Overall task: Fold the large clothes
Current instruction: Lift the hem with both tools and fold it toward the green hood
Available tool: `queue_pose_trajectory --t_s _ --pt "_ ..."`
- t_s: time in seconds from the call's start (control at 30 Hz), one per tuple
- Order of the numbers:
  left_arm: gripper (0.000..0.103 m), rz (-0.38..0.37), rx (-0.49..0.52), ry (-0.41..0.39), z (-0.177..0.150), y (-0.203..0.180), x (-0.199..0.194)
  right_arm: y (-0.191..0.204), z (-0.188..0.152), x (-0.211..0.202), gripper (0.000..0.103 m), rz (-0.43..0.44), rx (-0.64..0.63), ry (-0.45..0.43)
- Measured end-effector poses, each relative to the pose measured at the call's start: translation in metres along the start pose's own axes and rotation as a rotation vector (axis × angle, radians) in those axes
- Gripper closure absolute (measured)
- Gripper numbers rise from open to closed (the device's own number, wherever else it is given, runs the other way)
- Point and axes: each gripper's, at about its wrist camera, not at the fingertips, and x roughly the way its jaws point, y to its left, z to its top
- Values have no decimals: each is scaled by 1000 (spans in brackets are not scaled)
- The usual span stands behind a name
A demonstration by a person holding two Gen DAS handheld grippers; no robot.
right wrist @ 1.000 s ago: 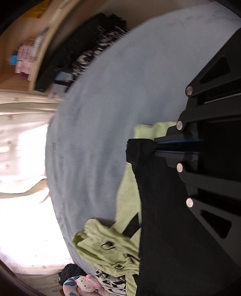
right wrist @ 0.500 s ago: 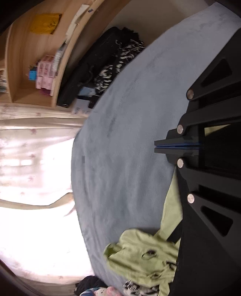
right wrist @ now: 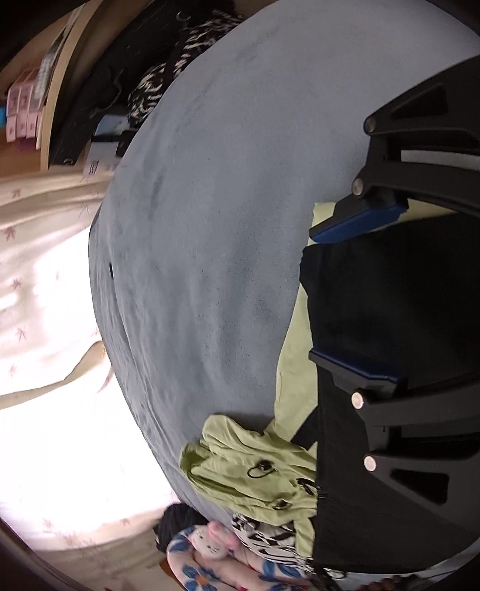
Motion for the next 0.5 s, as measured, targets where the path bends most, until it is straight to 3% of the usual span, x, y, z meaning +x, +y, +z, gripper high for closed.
queue_pose_trajectory --t_s 0.17,0.2,0.23,0.3,0.4,0.5 --pt "35 -88 79 59 5 -9 14 -4 -2 17 45 -1 -56 86" --pt "49 -89 89 53 5 -12 14 -5 -2 20 45 -2 -57 98" --pt "79 -96 92 44 5 -14 14 -5 -4 24 45 1 -55 106" --pt "88 -59 99 28 3 -20 13 -2 -8 32 48 -8 -57 117" --pt "93 38 154 -32 -3 -34 5 12 -14 33 90 -74 -114 96" --pt "95 102 169 -97 -8 -38 -14 26 -15 18 95 -108 -160 22"
